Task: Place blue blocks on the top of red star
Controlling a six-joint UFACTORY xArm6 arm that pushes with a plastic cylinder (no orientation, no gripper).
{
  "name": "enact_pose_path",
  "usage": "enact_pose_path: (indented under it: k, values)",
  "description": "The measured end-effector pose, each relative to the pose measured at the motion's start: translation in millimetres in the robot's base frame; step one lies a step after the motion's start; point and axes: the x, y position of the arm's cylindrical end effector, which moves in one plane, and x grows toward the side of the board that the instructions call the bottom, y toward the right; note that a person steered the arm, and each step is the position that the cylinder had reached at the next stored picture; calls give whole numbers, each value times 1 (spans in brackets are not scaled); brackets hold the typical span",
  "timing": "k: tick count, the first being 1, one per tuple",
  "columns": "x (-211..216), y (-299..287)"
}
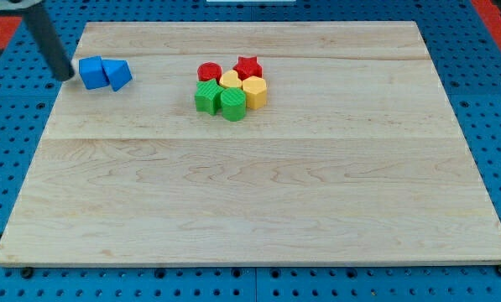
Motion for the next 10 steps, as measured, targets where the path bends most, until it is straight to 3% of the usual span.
enact_pose_path:
  k: [3,4,5,7,8,10]
  values:
    - [15,119]
    - [-7,140]
    - [-35,149]
    - [-48,181]
    - [-44,213]
    - [-11,210]
